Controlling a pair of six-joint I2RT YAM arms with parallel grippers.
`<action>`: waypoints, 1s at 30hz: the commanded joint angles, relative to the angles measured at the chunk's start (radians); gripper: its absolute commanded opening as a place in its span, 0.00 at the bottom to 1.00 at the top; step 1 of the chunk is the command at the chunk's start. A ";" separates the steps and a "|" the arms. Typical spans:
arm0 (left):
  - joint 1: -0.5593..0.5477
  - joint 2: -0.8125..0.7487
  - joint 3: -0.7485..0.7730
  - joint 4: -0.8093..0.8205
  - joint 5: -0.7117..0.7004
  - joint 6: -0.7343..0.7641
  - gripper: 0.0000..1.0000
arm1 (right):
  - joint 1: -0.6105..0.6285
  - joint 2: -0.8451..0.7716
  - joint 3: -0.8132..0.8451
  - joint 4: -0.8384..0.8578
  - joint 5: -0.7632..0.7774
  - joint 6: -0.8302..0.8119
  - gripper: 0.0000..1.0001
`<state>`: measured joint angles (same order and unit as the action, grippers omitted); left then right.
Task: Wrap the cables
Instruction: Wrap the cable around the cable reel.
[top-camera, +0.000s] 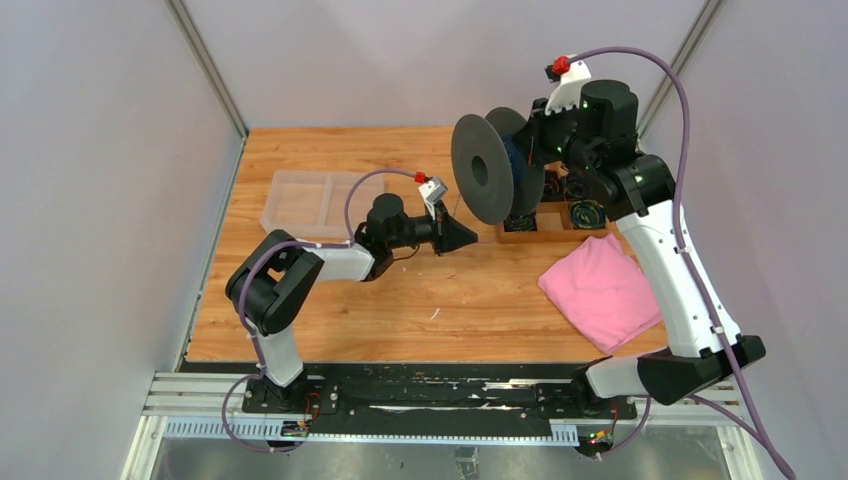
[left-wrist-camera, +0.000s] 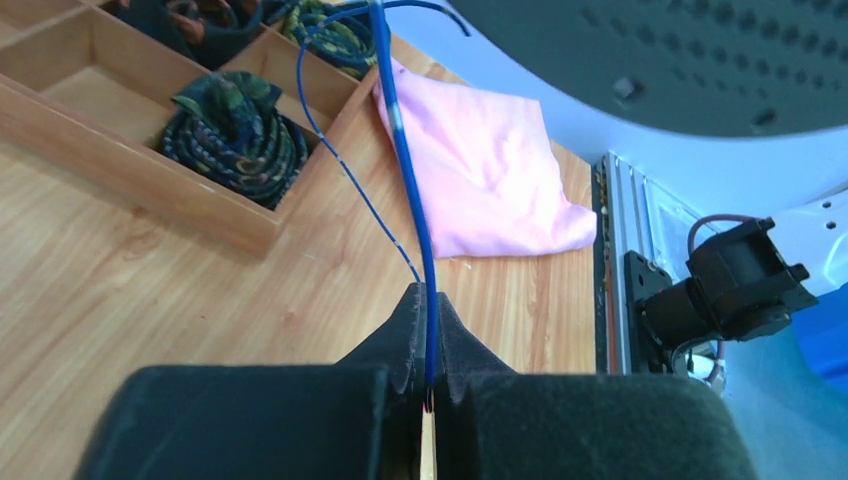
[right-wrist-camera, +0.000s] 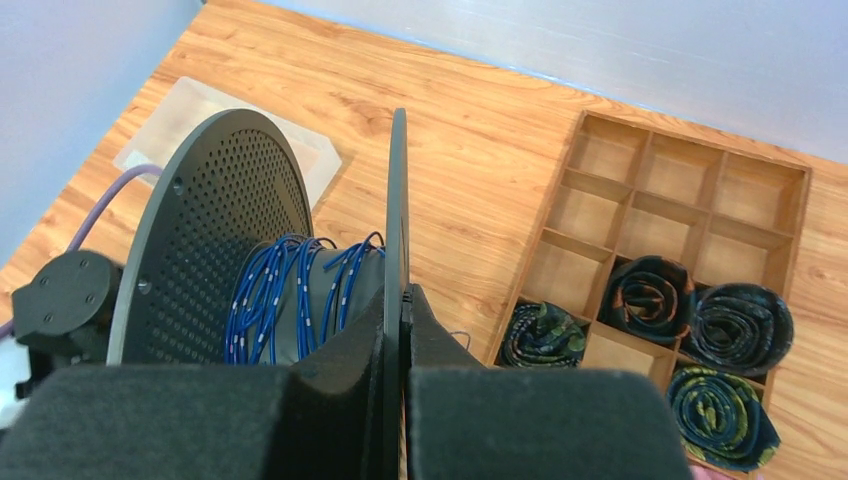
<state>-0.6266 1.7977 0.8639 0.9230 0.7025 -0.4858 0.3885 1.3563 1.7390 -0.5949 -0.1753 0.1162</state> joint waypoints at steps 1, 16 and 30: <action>-0.052 -0.048 -0.004 -0.088 -0.031 0.094 0.00 | -0.016 0.001 0.060 0.044 0.094 0.034 0.01; -0.182 -0.108 0.068 -0.337 -0.044 0.277 0.01 | -0.017 0.008 -0.083 0.159 0.313 -0.054 0.01; -0.245 -0.116 0.215 -0.465 0.047 0.199 0.00 | -0.002 0.011 -0.247 0.274 0.405 -0.092 0.01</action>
<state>-0.8490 1.7248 1.0359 0.4866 0.6685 -0.2459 0.3866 1.3731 1.5097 -0.4862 0.1188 0.0822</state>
